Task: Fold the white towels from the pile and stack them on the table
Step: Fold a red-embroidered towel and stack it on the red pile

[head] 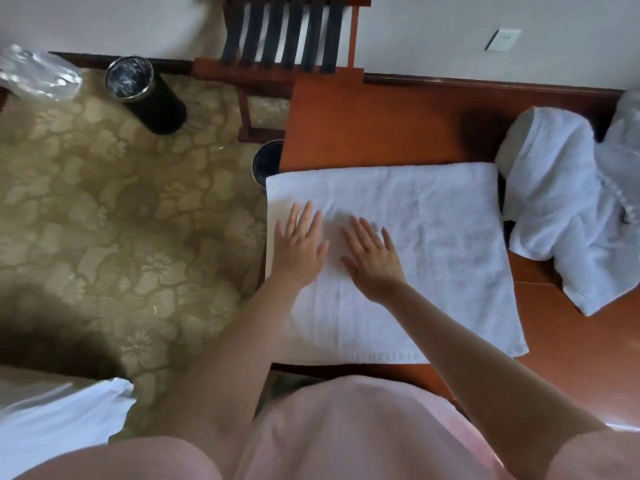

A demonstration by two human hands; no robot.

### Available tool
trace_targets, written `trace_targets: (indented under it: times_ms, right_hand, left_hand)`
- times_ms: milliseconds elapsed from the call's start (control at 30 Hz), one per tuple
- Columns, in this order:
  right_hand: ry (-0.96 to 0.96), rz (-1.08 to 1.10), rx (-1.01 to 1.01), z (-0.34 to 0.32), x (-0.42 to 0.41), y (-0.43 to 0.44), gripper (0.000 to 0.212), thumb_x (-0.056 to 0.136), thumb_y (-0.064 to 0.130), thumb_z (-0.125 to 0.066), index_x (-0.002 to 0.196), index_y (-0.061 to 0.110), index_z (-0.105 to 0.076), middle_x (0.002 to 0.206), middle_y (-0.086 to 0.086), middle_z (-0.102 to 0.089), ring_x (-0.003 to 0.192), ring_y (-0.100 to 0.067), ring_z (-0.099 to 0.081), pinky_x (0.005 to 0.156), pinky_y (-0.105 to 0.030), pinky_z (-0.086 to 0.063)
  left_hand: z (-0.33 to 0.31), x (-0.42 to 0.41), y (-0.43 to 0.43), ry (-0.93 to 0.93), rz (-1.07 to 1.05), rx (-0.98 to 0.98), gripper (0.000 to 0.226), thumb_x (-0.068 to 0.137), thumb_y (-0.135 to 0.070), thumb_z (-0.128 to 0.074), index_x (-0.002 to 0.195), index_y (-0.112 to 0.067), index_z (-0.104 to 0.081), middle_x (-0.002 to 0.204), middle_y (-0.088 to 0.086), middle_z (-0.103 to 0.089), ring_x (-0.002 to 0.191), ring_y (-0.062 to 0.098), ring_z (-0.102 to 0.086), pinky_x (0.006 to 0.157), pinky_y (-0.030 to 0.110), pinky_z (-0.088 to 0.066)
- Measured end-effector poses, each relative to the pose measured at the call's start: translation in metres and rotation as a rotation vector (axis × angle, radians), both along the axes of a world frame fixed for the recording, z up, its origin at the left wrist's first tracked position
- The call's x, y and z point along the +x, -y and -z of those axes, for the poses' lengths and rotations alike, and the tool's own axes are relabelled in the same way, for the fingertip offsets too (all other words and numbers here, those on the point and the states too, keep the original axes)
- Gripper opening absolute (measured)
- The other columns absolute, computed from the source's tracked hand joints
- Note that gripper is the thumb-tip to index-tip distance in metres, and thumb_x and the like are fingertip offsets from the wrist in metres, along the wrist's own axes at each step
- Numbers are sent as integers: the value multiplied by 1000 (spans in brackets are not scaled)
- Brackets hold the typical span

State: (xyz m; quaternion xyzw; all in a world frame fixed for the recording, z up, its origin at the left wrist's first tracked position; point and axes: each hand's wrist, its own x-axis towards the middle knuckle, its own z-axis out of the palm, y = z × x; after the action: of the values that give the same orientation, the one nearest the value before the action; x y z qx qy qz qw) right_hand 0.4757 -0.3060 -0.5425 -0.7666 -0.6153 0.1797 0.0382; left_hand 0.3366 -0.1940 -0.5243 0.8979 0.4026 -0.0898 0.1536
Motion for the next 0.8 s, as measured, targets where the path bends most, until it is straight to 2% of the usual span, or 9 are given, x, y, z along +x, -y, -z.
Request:
trace_targets:
  times_ms: [67, 133, 233, 333, 400, 533, 800]
  right_hand:
    - [-11, 9, -9, 0, 6, -22, 59, 101, 41, -28, 154, 21, -10, 161, -3, -3, 149, -20, -1, 119, -42, -1]
    - [-16, 0, -14, 3, 18, -42, 59, 102, 41, -30, 154, 21, -10, 161, -4, -4, 149, -21, -2, 119, -42, -2]
    - [-13, -10, -28, 11, 43, -62, 60, 101, 44, -31, 154, 24, -11, 161, -2, -4, 149, -21, -2, 119, -43, 0]
    - [7, 62, -22, 16, 80, -73, 64, 98, 54, -28, 153, 27, -14, 161, -3, -7, 149, -20, -3, 118, -45, -1]
    - [61, 161, -21, 18, 107, -72, 69, 95, 63, -21, 153, 27, -14, 161, -3, -10, 148, -19, -4, 118, -46, -3]
    - [109, 369, -28, 20, 155, -57, 75, 91, 68, -10, 153, 26, -18, 161, -3, -13, 148, -20, -7, 118, -47, -5]
    - [141, 397, -34, 21, 166, -51, 70, 95, 63, -12, 153, 24, -15, 161, -4, -9, 148, -22, -4, 118, -47, -2]
  left_hand:
    - [-1, 11, -24, 17, -30, -27, 57, 100, -38, -36, 152, -22, -19, 161, 5, -2, 147, 29, 6, 115, 50, -10]
    - [2, 20, -44, -32, -49, -46, 60, 98, -42, -38, 152, -24, -18, 161, 9, -3, 146, 33, 4, 116, 46, -8]
    - [7, 28, -63, -205, -125, -183, 79, 89, -68, -37, 152, -35, -2, 159, 12, 14, 142, 42, 16, 115, 49, 6]
    - [13, 27, -71, -259, -200, -298, 96, 73, -85, -39, 147, -47, 10, 154, 7, 30, 137, 50, 24, 113, 60, -1]
    - [15, 25, -74, -290, -182, -300, 101, 68, -89, -37, 144, -49, 16, 152, 7, 35, 135, 50, 27, 112, 63, -6]
    - [17, 28, -76, -356, -178, -311, 103, 64, -92, -32, 141, -51, 24, 149, 7, 40, 134, 51, 29, 111, 63, -2]
    - [16, 28, -78, -407, -188, -325, 107, 58, -97, -26, 136, -52, 30, 145, 3, 47, 134, 49, 31, 112, 63, -3]
